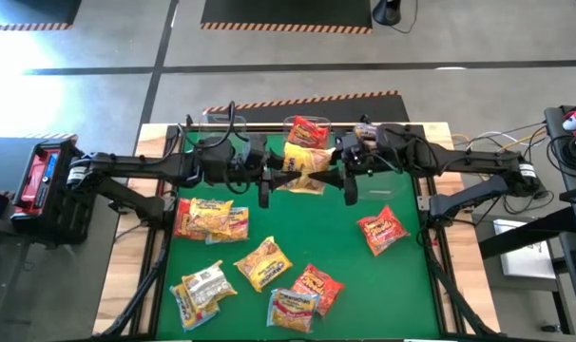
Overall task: Sort Maruchan noodles
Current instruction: Put the yellow noodle pack into the left transparent bin
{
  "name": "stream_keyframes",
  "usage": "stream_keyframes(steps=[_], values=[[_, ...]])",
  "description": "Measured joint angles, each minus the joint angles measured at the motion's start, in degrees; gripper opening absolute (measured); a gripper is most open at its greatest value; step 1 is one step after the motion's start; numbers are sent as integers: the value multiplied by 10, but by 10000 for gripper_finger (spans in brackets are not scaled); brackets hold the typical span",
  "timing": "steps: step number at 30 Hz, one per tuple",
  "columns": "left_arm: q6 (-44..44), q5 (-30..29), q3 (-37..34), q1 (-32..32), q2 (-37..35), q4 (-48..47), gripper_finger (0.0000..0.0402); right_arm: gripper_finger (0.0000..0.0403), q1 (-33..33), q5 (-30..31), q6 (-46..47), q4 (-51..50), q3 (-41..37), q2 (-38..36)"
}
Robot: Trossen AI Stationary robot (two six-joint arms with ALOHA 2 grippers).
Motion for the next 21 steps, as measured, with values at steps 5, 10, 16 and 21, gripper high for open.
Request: stream_keyframes(steps=[5,10,16,21], values=[[0,-1,0,0,0,0,115,221,0,-1,25,-107,43,-3],[0,-1,0,8,-1,-1,106,261,0,3,28,-304,119,-3],[11,-1,0,48,-19,-67,111,275,1,5,43,-445,179,-4],[17,-1,0,122,-44,-165,109,267,1,5,43,-456,181,-8]])
